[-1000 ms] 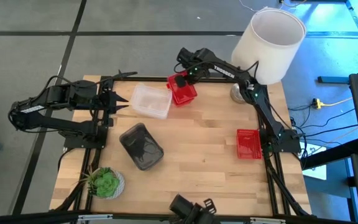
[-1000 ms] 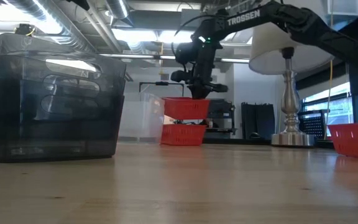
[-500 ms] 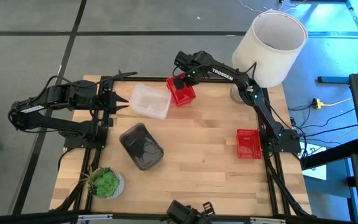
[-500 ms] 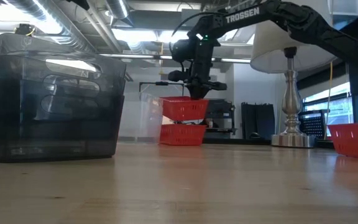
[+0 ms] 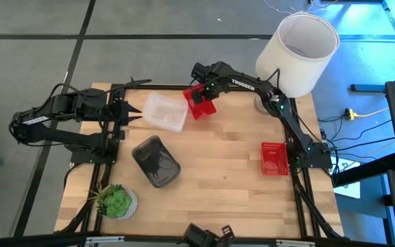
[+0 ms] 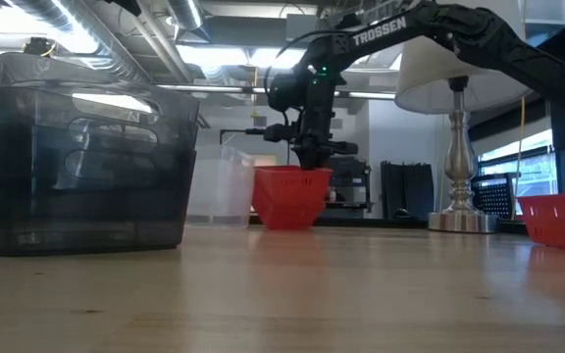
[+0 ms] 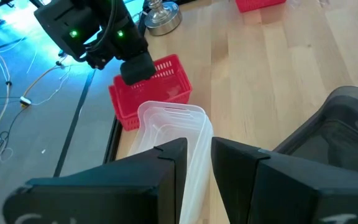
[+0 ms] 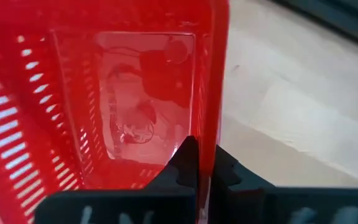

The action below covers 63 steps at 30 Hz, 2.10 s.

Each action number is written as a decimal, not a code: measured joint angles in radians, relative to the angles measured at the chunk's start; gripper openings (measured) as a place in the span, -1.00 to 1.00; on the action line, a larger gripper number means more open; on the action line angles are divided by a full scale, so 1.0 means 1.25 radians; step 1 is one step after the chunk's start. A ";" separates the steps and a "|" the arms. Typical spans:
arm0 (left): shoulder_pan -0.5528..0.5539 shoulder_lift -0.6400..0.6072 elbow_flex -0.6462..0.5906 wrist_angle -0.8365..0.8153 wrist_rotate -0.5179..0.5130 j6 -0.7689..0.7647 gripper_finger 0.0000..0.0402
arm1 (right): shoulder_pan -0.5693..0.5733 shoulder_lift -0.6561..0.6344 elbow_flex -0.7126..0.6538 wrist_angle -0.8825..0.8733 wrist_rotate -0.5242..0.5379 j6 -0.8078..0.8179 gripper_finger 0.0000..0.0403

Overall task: Stack baskets by color
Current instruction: Stack the bottom left orange bin on the top orange bin

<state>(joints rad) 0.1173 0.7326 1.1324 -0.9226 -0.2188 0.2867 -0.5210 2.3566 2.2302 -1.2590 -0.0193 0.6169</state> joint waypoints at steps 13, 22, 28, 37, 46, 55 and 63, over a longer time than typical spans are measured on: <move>0.000 0.000 0.000 0.000 0.000 0.000 -0.67 | 0.037 0.000 -0.004 -0.070 -0.081 -0.033 -1.00; 0.000 0.000 0.000 0.000 0.000 0.000 -0.67 | 0.062 -0.010 0.029 -0.099 -0.098 -0.039 -1.00; 0.000 0.000 0.000 0.000 0.000 0.000 -0.67 | 0.057 -0.013 0.080 -0.080 -0.058 -0.035 -1.00; 0.000 0.000 0.000 0.000 0.000 0.002 -0.67 | 0.036 0.022 0.080 -0.018 -0.055 -0.063 -1.00; 0.000 0.000 0.000 -0.001 0.000 0.001 -0.67 | 0.036 0.042 0.080 -0.044 -0.101 -0.079 -1.00; 0.000 0.000 0.000 -0.001 0.000 0.001 -0.67 | 0.036 0.042 0.080 -0.082 -0.118 -0.079 -1.00; 0.000 0.000 0.000 -0.001 0.000 0.000 -0.67 | 0.029 0.042 0.080 -0.081 -0.120 -0.079 -0.94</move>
<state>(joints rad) 0.1173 0.7322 1.1324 -0.9237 -0.2188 0.2871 -0.4849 2.4096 2.3302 -1.3604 -0.1695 0.5178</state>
